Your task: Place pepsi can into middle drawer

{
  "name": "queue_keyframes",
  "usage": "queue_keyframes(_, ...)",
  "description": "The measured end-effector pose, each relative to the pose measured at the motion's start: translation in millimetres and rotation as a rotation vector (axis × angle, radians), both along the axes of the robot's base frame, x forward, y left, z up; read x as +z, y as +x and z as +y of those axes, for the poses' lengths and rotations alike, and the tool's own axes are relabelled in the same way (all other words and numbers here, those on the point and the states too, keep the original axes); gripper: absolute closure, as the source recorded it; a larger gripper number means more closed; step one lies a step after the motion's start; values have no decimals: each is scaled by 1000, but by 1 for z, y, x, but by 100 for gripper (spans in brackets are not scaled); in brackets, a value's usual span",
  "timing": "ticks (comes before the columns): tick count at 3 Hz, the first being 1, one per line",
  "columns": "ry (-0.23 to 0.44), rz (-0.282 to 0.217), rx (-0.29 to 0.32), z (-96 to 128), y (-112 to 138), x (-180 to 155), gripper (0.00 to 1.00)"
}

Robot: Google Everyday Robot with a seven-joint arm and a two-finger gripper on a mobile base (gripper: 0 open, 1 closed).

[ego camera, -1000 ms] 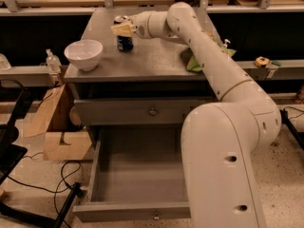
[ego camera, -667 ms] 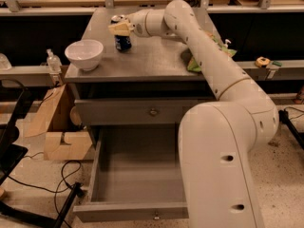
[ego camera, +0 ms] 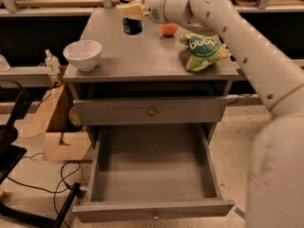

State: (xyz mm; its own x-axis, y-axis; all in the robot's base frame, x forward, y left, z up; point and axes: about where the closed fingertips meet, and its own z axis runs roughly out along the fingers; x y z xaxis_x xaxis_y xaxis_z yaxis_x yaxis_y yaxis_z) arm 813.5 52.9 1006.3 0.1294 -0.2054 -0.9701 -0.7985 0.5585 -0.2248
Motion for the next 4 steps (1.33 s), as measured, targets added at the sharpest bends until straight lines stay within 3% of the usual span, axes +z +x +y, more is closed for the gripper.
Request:
queue_keyframes(1,11,-79,4,-16,-64,30,100)
queue_keyframes(2,2,-80,29,-24,-120,3,100)
queue_keyframes(3,-15,13,49,-55,-179,-108,100)
queue_keyframes(4,-6,113,21,-96,-216,-207,100)
